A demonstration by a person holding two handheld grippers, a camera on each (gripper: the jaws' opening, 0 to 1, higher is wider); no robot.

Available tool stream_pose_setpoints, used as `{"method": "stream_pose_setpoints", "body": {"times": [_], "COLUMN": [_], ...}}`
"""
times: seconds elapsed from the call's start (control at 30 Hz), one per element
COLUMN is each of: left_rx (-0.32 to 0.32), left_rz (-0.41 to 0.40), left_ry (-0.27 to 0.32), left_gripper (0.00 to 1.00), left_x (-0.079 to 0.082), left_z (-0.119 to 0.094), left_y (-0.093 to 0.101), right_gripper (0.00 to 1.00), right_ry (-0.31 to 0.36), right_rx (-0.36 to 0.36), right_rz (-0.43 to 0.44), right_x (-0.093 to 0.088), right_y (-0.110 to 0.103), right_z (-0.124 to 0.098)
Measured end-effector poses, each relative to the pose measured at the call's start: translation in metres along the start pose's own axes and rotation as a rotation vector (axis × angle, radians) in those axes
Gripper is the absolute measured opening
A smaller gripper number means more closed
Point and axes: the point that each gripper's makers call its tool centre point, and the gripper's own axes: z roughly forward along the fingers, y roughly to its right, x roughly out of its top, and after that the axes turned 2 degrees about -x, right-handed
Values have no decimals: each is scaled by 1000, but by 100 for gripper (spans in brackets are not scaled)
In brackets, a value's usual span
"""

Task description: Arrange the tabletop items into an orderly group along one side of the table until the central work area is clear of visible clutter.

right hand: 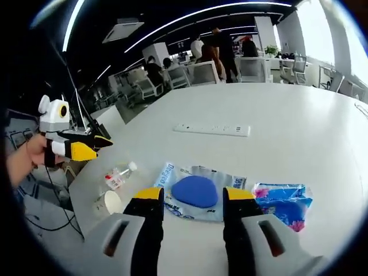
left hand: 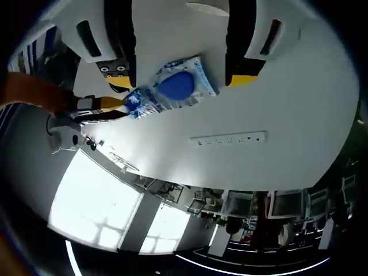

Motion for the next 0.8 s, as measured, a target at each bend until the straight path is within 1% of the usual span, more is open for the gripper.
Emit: {"method": "stream_pose_setpoints", "body": {"times": [0.1, 0.27, 0.33, 0.5, 0.63, 0.73, 0.8], "left_rx": [4, -2, -10, -18, -17, -16, -14], "left_rz": [8, 21, 21, 28, 36, 38, 42], "left_ry": [14, 23, 35, 42, 46, 60, 64], "left_gripper": [64, 66, 66, 69, 71, 72, 72], "left_x": [4, 7, 9, 6, 5, 6, 6], "left_z": [-10, -27, -34, -52, -68, -81, -87], "left_y": [0, 2, 4, 5, 4, 3, 2], "right_gripper": [43, 47, 48, 53, 58, 60, 61], "right_ry": [8, 20, 24, 23, 30, 36, 38], "right_rx": [10, 16, 21, 33, 52, 56, 68], "right_rz": [16, 22, 27, 15, 33, 25, 37], "right_x": [3, 4, 4, 5, 7, 9, 10], "right_y": [-7, -15, -18, -28, -36, -41, -47], "right_z": [-4, -10, -13, -20, -26, -30, -32]}}
